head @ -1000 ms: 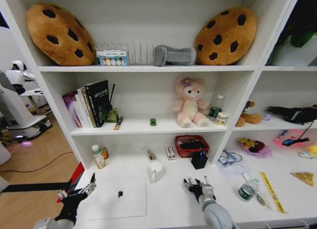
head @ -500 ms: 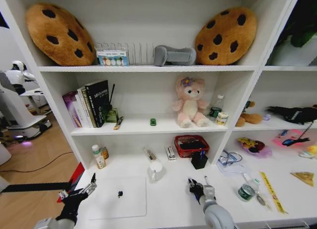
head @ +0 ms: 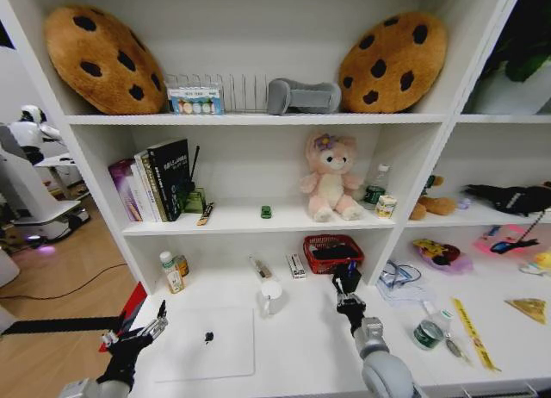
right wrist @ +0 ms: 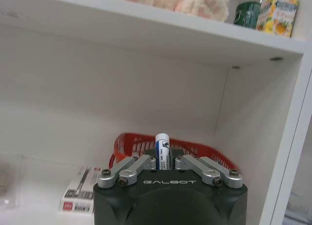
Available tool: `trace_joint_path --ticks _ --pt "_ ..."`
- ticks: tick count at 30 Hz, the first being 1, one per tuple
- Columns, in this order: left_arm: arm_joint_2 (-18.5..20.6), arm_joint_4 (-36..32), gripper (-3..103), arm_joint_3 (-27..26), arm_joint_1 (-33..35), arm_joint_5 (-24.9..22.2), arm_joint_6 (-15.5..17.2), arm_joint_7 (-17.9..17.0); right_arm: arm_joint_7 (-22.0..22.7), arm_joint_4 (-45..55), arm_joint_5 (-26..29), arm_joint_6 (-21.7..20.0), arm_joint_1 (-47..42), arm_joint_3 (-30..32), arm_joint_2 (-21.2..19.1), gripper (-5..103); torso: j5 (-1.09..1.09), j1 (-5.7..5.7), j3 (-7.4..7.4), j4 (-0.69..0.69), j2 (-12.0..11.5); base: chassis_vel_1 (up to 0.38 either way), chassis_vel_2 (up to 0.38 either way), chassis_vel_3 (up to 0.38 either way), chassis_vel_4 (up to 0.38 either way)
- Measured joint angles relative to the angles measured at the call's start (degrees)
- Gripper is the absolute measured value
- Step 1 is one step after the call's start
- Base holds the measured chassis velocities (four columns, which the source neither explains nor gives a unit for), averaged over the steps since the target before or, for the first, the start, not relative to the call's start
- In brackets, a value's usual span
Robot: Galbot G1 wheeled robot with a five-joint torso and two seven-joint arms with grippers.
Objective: Organize the objects on the table.
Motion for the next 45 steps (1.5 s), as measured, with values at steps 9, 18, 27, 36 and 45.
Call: trace_joint_path --ticks 9,18,27,36,45 --pt "-0.3 -0.3 100 -0.2 0.7 0.4 -0.1 -0.1 -0.8 -6.8 -0.1 3.7 8.8 0.0 -1.2 12 0.0 0.0 0.0 0.0 0.0 0.0 0.0 0.0 0.0" --pt "-0.6 0.1 100 0.5 0.3 0.9 0.0 -0.5 -0.7 -14.6 2.1 4.1 18.7 -1.1 -0.9 12 0.0 0.01 0.0 0.01 0.0 0.0 0.0 0.0 0.0" --pt "-0.4 0.6 100 0.1 0.3 0.8 -0.1 -0.9 -1.7 -24.4 0.9 7.2 23.0 -2.1 0.5 12 0.0 0.0 0.0 -0.01 0.0 0.0 0.0 0.0 0.0" --pt "0.4 0.7 100 -0.5 -0.7 -0.3 0.8 -1.7 -2.0 -28.1 -0.4 9.0 25.7 -4.0 2.0 12 -0.01 0.01 0.0 0.02 0.0 0.0 0.0 0.0 0.0" --pt "0.6 1.0 100 0.0 -0.8 -0.3 0.8 -1.7 -2.1 -25.9 -0.6 8.9 22.9 -3.2 1.3 33 -0.01 0.01 0.0 0.0 0.0 0.0 0.0 0.0 0.0"
